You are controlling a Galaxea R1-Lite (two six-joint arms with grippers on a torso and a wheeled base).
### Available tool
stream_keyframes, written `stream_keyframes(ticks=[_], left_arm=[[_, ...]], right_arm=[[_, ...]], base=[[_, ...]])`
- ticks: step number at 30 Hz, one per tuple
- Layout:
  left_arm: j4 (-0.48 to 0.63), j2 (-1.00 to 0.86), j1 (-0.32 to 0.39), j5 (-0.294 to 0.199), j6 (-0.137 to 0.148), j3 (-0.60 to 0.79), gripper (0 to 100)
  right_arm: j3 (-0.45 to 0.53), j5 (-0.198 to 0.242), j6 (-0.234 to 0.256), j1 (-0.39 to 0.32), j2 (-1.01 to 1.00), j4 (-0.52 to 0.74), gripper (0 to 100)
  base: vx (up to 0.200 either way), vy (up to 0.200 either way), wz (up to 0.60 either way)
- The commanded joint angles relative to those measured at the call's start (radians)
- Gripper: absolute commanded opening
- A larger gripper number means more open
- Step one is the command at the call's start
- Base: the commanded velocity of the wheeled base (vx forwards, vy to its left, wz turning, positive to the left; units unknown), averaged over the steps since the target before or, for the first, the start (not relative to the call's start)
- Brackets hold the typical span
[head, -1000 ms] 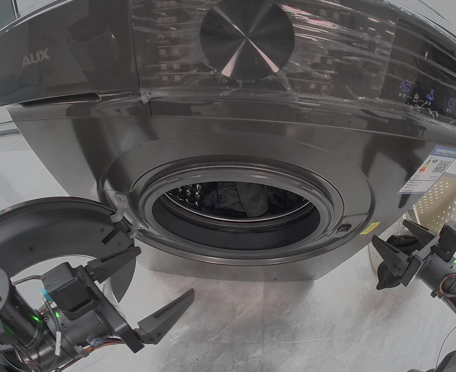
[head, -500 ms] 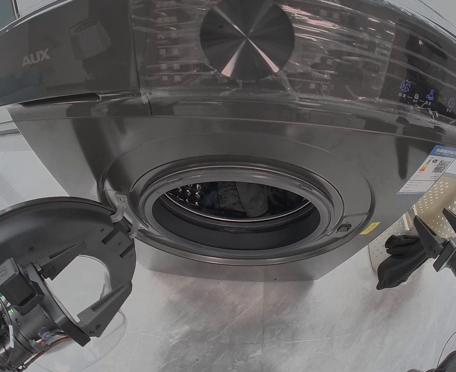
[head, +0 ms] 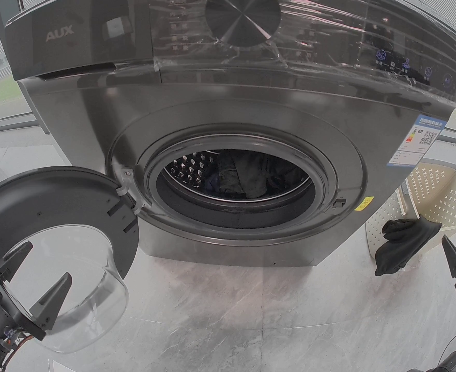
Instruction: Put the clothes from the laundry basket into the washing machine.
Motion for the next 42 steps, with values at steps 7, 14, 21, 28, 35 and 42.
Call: stream_keyframes(ticks=[7, 14, 21, 28, 35, 42], left_arm=[[0.509, -0.550, 0.267, -0.141, -0.003, 0.017, 100], [0.762, -0.668, 0.329, -0.169, -0.004, 0.017, 100], [0.787, -0.693, 0.492, -0.146, -0.022, 0.016, 100], [0.845, -0.739, 0.509, -0.097, 0.010, 0.016, 100], [0.857, -0.752, 0.506, -0.158, 0.020, 0.013, 100], [0.857, -0.752, 0.506, -0.158, 0.019, 0.013, 100]], right_arm=[[0.005, 0.019, -0.008, -0.066, -0.632, 0.601, 100], [-0.027, 0.129, -0.022, -0.106, -0.770, 0.866, 100], [0.011, 0.100, -0.036, -0.105, -0.770, 0.829, 100], [0.016, 0.117, -0.051, -0.105, -0.770, 0.815, 100], [0.014, 0.122, -0.056, -0.103, -0.770, 0.820, 100], [0.016, 0.122, -0.045, -0.103, -0.770, 0.815, 100]], base=[[-0.200, 0.000, 0.00], [-0.200, 0.000, 0.00], [0.000, 0.000, 0.00], [0.000, 0.000, 0.00], [0.000, 0.000, 0.00], [0.000, 0.000, -0.51]])
